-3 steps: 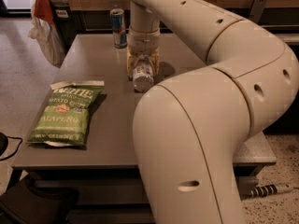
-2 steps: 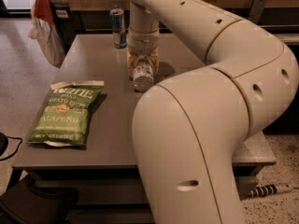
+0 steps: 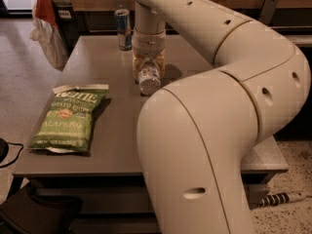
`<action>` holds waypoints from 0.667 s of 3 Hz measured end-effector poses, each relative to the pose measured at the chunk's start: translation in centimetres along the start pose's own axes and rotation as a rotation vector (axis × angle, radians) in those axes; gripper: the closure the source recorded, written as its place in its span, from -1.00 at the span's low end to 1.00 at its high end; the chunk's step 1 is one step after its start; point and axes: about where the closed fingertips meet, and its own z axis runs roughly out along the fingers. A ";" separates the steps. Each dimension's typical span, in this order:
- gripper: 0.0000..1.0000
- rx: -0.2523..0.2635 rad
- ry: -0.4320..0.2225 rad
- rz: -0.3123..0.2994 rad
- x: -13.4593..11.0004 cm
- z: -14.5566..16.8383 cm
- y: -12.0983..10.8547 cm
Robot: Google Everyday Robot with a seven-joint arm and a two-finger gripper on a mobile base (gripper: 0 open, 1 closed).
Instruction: Place blue plastic bottle upright
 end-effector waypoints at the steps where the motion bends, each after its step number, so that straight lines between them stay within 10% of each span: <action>1: 1.00 -0.001 -0.022 -0.008 -0.1 -0.7 -0.3; 2: 1.00 -0.002 -0.175 -0.072 -0.7 -5.8 -2.6</action>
Offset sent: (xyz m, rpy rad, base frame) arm 0.0116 -0.0464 0.0888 0.0385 -0.2580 0.0768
